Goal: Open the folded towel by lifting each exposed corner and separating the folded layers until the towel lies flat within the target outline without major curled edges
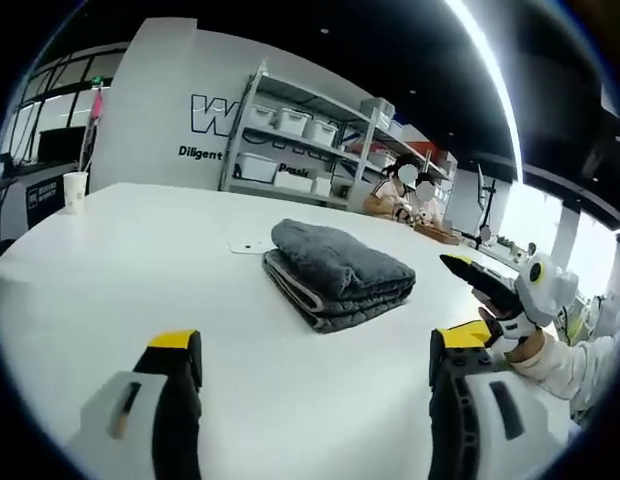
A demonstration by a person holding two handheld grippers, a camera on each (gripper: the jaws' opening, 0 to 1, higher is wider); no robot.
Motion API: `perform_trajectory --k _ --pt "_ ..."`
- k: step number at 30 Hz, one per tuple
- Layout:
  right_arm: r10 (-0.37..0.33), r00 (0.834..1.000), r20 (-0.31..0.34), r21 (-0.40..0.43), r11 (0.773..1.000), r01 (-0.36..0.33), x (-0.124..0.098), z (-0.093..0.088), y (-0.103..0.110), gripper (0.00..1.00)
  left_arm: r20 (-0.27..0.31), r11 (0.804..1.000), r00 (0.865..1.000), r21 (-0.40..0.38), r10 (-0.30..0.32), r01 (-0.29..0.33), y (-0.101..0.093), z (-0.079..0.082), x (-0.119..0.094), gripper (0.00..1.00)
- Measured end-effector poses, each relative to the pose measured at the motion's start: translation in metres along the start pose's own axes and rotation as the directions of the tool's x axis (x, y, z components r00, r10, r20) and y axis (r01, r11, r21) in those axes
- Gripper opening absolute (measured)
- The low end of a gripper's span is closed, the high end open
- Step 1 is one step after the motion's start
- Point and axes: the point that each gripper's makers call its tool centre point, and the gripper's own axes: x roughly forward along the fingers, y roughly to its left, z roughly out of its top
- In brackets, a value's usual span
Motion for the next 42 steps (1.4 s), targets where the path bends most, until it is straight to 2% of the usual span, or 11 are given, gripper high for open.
perform_trajectory --k 3,10,22,28,31,34,42 --pt "-0.003 1.0 -0.005 -0.033 0.999 0.003 0.002 0.0 0.003 0.87 0.0 1.0 1.0 0.0 0.0 0.0 0.0 0.0 0.0 0.93" --pt "0.003 1.0 -0.002 -0.042 0.999 -0.003 0.01 0.001 0.007 0.77 -0.004 1.0 1.0 -0.004 -0.001 0.001 -0.001 -0.002 0.0 0.92" --pt "0.033 0.999 -0.023 -0.052 0.998 -0.035 0.027 -0.001 0.017 0.72 -0.01 1.0 1.0 0.021 0.002 -0.001 -0.003 0.0 0.0 0.92" --pt "0.036 0.999 -0.003 -0.07 0.997 -0.036 0.036 0.004 0.02 0.67 -0.018 1.0 1.0 0.03 0.006 -0.005 -0.004 -0.002 0.0 0.92" --pt "0.036 0.999 0.014 -0.078 0.996 -0.035 0.042 0.007 0.02 0.63 -0.019 0.999 1.0 0.032 0.006 -0.005 -0.004 -0.002 0.0 0.93" --pt "0.041 0.999 0.006 -0.076 0.996 -0.04 0.047 0.007 0.021 0.55 -0.022 0.999 1.0 0.033 0.007 -0.006 -0.004 -0.002 0.0 0.93" --pt "0.053 0.999 -0.005 -0.066 0.996 -0.053 0.063 0.004 0.025 0.49 -0.026 0.999 1.0 0.035 0.011 -0.01 -0.002 -0.003 0.001 0.93"
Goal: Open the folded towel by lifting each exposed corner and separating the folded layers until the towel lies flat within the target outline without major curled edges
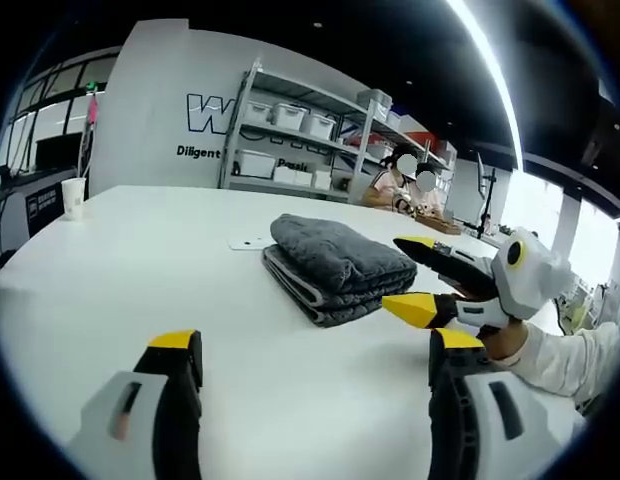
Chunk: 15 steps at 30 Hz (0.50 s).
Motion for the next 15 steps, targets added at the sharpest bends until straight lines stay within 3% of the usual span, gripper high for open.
perform_trajectory --k 11,15 --pt "0.013 1.0 -0.022 -0.039 0.999 -0.014 0.019 -0.002 0.005 0.34 -0.004 1.0 1.0 0.0 0.002 -0.002 0.001 0.0 0.001 0.93" --pt "0.015 1.0 -0.025 -0.04 0.999 -0.016 0.024 -0.002 0.006 0.32 -0.006 1.0 1.0 0.002 0.003 -0.003 0.001 -0.001 0.001 0.93"
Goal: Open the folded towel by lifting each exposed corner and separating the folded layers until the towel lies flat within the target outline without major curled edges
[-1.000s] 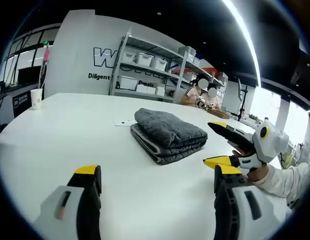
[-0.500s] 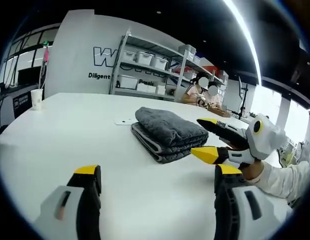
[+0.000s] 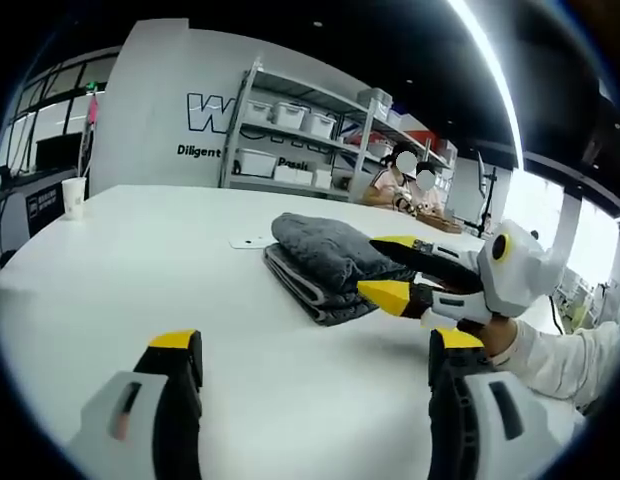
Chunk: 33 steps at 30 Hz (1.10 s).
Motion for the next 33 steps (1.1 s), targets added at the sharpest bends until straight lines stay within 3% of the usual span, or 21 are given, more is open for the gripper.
perform_trajectory --k 9,20,24,29,33 --pt "0.024 1.0 -0.018 -0.079 0.997 -0.025 0.008 0.0 0.011 0.18 -0.001 1.0 1.0 0.001 0.0 0.0 0.0 0.0 0.0 0.93" --pt "0.045 0.997 -0.064 -0.103 0.993 -0.052 0.011 -0.01 0.015 0.05 -0.002 1.0 1.0 0.002 0.001 -0.001 0.0 0.0 -0.001 0.93" --pt "0.056 0.995 -0.077 -0.166 0.984 -0.068 0.013 -0.013 0.02 0.0 -0.005 1.0 1.0 0.002 0.0 0.0 0.0 -0.001 -0.002 0.92" --pt "0.068 0.995 -0.074 -0.101 0.992 -0.076 0.012 -0.014 0.017 0.0 -0.009 1.0 1.0 0.003 -0.003 0.003 -0.001 -0.002 -0.001 0.92" --pt "0.066 0.995 -0.077 -0.112 0.991 -0.074 0.012 -0.013 0.017 0.0 -0.017 1.0 1.0 0.005 -0.003 0.003 -0.001 -0.003 -0.001 0.92"
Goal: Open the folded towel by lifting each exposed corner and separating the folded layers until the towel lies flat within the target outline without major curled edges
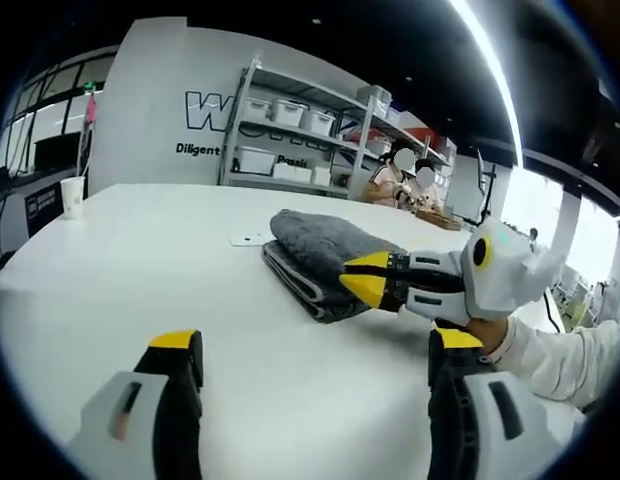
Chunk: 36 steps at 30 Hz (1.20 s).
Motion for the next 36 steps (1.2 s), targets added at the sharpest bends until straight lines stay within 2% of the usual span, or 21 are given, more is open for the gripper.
perform_trajectory --k 5,13,17,24,27,36 --pt "-0.007 1.0 -0.003 -0.029 1.0 0.007 0.0 0.001 0.0 0.0 -0.005 1.0 1.0 0.002 -0.001 0.001 0.0 -0.001 0.0 0.92" --pt "0.005 1.0 0.01 0.049 0.999 -0.006 -0.001 0.0 -0.004 0.0 -0.016 1.0 1.0 0.009 0.0 0.0 0.0 -0.002 0.0 0.92" --pt "-0.009 1.0 0.012 -0.011 1.0 0.009 -0.001 0.001 -0.006 0.0 -0.017 1.0 1.0 0.011 -0.002 0.002 -0.001 -0.003 0.0 0.91" --pt "-0.017 1.0 0.025 0.001 1.0 0.017 -0.003 0.004 -0.008 0.0 -0.022 1.0 1.0 0.017 0.005 -0.004 0.001 -0.004 0.0 0.9" --pt "-0.048 0.998 0.03 -0.041 0.998 0.049 -0.005 0.006 -0.013 0.0 -0.025 1.0 1.0 0.019 0.006 -0.006 0.001 -0.004 0.0 0.9" --pt "-0.073 0.997 0.039 -0.056 0.996 0.075 -0.006 0.009 -0.018 0.0 -0.03 1.0 0.999 0.017 0.015 -0.014 0.004 -0.006 0.0 0.89"
